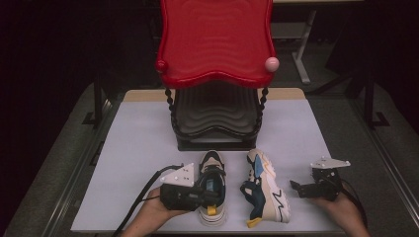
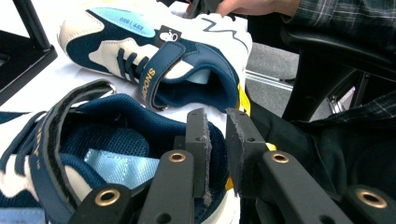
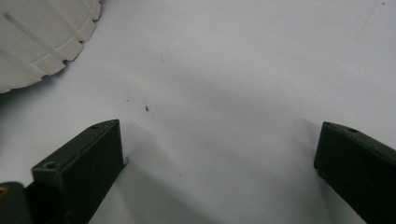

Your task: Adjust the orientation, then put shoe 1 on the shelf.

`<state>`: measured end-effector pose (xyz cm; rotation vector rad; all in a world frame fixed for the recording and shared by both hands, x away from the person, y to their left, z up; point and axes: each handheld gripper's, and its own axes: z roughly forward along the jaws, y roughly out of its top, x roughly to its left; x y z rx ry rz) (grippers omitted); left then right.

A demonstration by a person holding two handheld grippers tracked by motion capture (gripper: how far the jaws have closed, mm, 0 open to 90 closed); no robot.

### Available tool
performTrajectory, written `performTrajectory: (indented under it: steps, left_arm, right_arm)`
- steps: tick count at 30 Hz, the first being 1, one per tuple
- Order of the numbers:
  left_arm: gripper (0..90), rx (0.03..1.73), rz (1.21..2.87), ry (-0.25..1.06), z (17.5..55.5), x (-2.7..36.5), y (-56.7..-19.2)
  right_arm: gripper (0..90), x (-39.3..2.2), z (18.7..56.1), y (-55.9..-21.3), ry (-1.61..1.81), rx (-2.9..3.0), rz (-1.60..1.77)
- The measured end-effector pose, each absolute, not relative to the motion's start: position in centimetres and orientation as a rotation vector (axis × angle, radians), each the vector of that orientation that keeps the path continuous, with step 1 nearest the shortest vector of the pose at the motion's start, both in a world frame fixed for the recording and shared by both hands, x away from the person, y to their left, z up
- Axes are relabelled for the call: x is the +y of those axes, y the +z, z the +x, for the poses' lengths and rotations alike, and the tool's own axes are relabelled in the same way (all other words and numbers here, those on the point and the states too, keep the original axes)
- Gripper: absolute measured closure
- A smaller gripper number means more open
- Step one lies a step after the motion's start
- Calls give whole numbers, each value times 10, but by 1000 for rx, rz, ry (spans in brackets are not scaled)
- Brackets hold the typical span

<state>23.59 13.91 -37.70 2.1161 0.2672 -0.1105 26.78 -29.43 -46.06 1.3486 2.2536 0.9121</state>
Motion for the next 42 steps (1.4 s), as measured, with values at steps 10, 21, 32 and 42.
performTrajectory:
  steps: [10,21,32,42]
  left_arm:
    - [662,325,2087,-78,257,150,-364]
    - [533,404,2123,-29,295,145,-376]
    - [617,390,2167,-57,310,131,-394]
    - [736,373,2175,-35,308,133,-391]
  right_arm:
    - [7,-294,268,-461,911,2254,1347]
    - [7,-294,268,-461,912,2254,1349]
    - [7,-294,268,-461,912,2253,1349]
    - [7,-294,268,-461,912,2254,1349]
